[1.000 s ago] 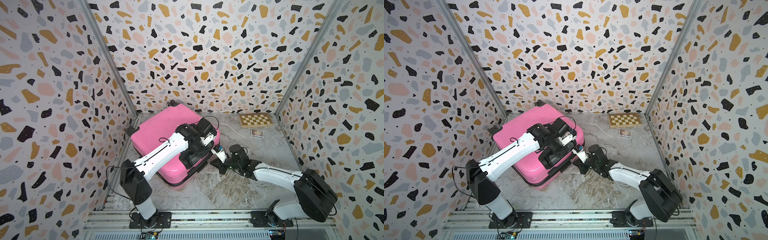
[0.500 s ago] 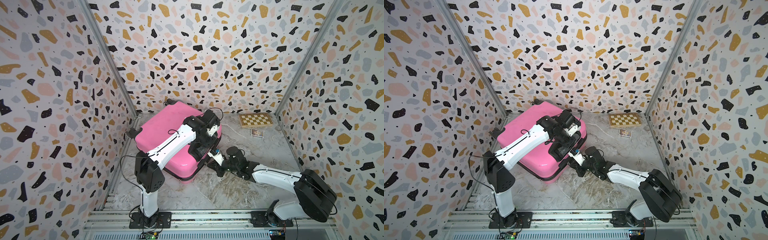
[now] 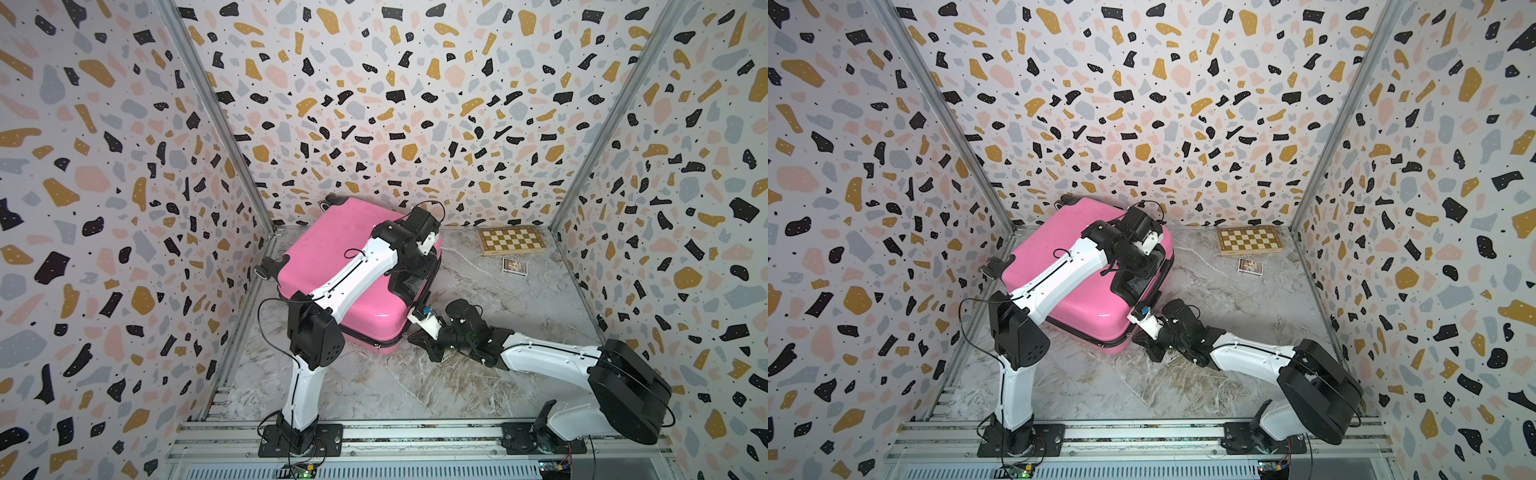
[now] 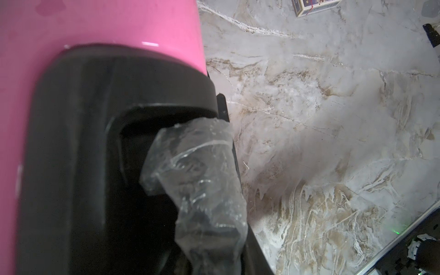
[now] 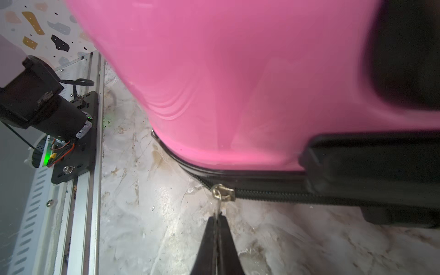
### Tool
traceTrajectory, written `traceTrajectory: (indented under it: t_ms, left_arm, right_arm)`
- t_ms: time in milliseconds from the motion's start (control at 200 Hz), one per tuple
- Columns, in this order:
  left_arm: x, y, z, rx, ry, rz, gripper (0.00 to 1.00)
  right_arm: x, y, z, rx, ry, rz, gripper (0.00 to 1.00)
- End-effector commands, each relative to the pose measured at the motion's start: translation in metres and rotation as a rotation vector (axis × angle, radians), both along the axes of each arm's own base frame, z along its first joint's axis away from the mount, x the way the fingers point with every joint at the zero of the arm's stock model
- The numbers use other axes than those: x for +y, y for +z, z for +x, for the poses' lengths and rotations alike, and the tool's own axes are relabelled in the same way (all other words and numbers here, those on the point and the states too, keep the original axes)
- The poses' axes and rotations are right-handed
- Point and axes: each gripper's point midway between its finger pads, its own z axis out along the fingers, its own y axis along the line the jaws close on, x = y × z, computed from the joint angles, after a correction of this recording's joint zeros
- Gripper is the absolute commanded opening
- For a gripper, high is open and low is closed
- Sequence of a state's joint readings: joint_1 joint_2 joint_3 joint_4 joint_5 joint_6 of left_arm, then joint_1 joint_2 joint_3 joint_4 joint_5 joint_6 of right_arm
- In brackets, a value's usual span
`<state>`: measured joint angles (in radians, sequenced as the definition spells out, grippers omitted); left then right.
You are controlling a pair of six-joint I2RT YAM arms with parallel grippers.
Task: Close the suitcase zippers
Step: Zip the zipper on the suitcase.
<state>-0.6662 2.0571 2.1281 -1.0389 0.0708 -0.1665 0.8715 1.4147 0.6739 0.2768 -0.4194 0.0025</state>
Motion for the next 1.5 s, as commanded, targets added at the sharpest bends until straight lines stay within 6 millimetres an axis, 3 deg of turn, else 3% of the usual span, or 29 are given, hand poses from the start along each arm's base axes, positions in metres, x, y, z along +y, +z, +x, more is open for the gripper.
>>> traceTrajectory:
  t_ms: [0,95,185,301,506,676,927,1067,1197,1493]
  left_arm:
    - [0.0,0.023,0.065,-0.196,0.077,-0.086,0.0]
    - [0.0,0.027,0.063,-0.192,0.073,-0.096,0.0]
    - [0.003,0.04,0.057,-0.208,0.06,-0.112,0.31]
    - [0.01,0.064,0.045,-0.249,0.032,-0.118,0.46]
    - [0.028,0.114,0.015,-0.323,-0.035,-0.12,0.54]
    - [0.046,0.134,-0.015,-0.403,-0.13,-0.108,0.59]
    - [0.064,0.103,-0.081,-0.578,-0.552,0.0,0.63]
    - [0.075,0.081,-0.096,-0.675,-0.689,0.092,0.78]
    - [0.077,0.055,-0.112,-0.72,-0.865,0.151,0.84]
    - [0.075,0.018,-0.086,-0.735,-0.875,0.258,0.85]
  right_arm:
    - [0.019,0.027,-0.036,-0.019,0.181,0.096,0.0]
    - [0.017,0.026,-0.028,-0.033,0.132,0.077,0.0]
    - [0.01,0.022,-0.012,-0.052,0.047,0.041,0.0]
    - [-0.006,0.023,0.009,-0.037,-0.046,0.053,0.0]
    - [-0.041,0.024,0.048,-0.004,-0.179,0.078,0.0]
    - [-0.065,0.02,0.079,0.023,-0.271,0.062,0.0]
    - [-0.096,0.021,0.111,0.052,-0.346,0.065,0.0]
    - [-0.099,0.021,0.113,0.063,-0.342,0.061,0.0]
    - [-0.097,0.022,0.111,0.07,-0.33,0.071,0.0]
    - [-0.096,0.02,0.105,0.09,-0.312,0.073,0.0]
